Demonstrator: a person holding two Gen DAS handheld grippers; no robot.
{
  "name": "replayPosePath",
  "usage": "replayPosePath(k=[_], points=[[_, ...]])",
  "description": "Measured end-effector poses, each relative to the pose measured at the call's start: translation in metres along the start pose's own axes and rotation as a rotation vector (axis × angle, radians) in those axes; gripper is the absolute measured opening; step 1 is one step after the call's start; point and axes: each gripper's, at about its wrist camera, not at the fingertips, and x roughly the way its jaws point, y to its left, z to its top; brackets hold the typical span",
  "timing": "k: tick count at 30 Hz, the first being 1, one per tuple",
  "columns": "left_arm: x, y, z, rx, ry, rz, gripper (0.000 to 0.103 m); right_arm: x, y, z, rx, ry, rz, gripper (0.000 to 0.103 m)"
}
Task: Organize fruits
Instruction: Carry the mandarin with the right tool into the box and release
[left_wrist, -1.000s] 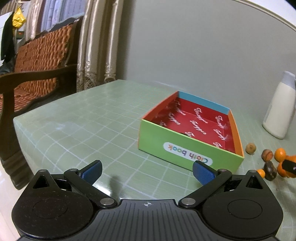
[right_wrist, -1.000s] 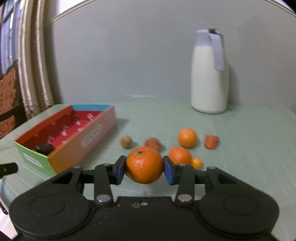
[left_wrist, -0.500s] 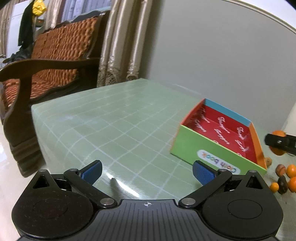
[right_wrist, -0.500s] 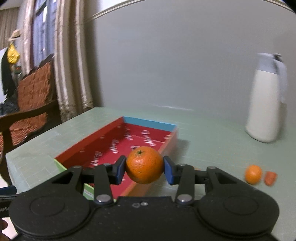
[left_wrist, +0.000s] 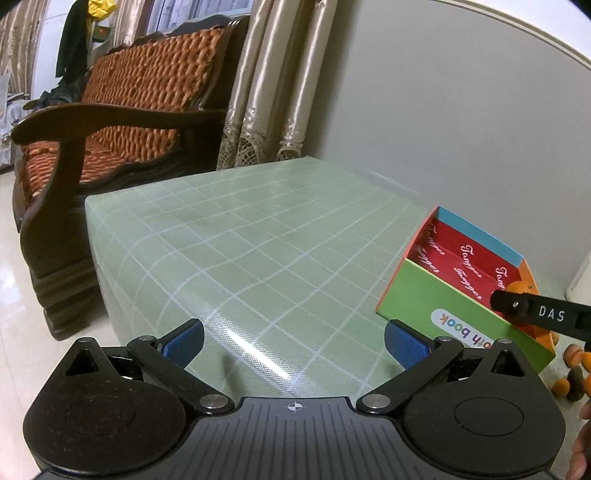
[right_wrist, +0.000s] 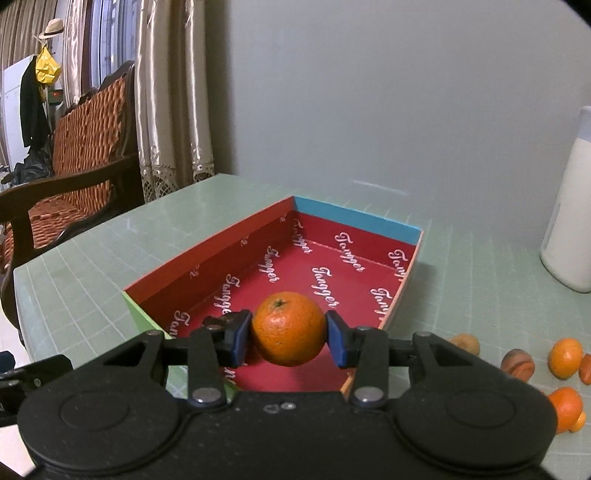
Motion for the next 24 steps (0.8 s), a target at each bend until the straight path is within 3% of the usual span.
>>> replayPosePath(k=[12,15,17,19,24], points=[[-0.001,-0.006,-0.002,0.01,0.0,0.0,0.103,-0.005,-0.003,-0.002,0.023,-0.016,0.027,0.049],[-0.002,-0.008,-0.003,0.017,-0.002,0.001,0.103,-0.009,-0.006,-0.001,0.03,-0.026,0.024,0.061],[-0.002,-0.01,-0.003,0.023,-0.003,0.003,0.103,-0.013,-0.007,-0.001,0.031,-0.042,0.015,0.077],[-0.002,-0.012,-0.003,0.026,-0.004,0.001,0.103,-0.021,-0.009,-0.002,0.028,-0.066,0.004,0.079],[-0.003,-0.017,-0.005,0.04,-0.005,-0.003,0.103,-0.035,-0.018,-0.004,0.04,-0.1,-0.016,0.095]])
